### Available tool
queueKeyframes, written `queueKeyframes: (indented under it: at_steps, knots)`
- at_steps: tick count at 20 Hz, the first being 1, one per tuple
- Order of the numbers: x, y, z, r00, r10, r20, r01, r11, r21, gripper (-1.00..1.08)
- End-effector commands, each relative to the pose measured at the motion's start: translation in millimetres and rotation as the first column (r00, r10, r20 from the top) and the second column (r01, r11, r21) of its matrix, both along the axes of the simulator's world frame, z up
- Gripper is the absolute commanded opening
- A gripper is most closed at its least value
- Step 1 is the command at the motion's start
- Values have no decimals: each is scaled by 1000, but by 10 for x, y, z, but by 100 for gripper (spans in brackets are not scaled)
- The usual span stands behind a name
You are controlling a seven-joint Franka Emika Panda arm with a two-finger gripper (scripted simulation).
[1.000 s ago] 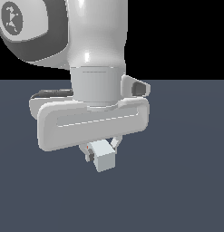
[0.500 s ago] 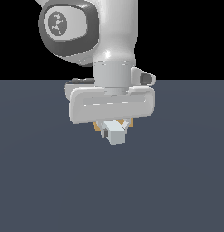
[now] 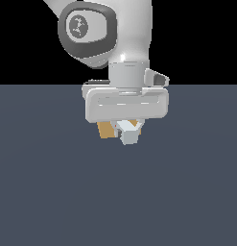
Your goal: Insert the peg into the horizontal hole in a box.
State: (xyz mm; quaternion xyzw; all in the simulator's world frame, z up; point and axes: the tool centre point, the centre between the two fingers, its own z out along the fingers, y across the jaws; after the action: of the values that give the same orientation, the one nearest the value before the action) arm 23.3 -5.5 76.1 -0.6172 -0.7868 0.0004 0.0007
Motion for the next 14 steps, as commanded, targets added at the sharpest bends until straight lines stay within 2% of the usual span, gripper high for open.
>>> queueKeyframes:
  at_steps: [1, 14]
  knots:
    - [23, 14, 15, 1000, -6, 2, 6, 1000, 0, -100]
    - [5, -10, -10, 1000, -3, -2, 3, 1000, 0, -100]
